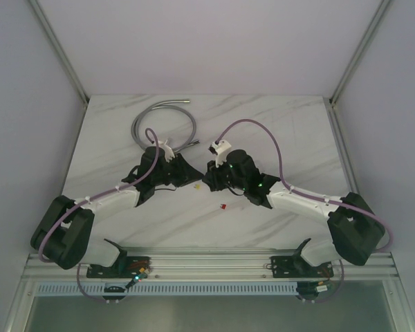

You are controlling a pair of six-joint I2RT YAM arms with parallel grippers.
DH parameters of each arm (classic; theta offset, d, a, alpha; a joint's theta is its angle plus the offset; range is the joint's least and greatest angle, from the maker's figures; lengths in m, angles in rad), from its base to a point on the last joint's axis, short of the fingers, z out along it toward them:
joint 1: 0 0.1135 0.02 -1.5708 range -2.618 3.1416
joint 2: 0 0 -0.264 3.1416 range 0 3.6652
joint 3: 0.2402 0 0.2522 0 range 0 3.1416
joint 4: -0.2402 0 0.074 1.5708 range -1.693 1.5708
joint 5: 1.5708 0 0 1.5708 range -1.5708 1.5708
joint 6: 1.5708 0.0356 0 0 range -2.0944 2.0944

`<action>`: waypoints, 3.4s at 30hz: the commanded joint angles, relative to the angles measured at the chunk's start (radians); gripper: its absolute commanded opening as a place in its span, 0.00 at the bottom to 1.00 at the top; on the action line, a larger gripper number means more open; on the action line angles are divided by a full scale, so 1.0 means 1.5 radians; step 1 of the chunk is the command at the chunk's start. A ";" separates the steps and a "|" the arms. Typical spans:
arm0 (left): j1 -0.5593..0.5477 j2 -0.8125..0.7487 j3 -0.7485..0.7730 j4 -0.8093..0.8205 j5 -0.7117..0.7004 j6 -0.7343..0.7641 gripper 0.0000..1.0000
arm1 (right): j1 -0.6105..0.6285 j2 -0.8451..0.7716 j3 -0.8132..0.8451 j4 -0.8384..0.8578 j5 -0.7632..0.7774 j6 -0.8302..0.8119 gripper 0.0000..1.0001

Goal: Snap on the fuse box
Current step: Pick up the fuse from the center of the board.

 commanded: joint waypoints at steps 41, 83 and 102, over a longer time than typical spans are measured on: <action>-0.014 -0.293 -0.090 0.136 -0.199 -0.221 0.00 | 0.022 -0.139 -0.166 0.463 0.069 0.491 0.47; -0.078 -0.309 -0.106 0.214 -0.227 -0.282 0.00 | 0.036 -0.066 -0.146 0.640 0.042 0.516 0.08; 0.002 -0.359 -0.105 -0.018 -0.269 -0.082 0.49 | -0.039 -0.130 -0.034 0.046 0.059 0.353 0.00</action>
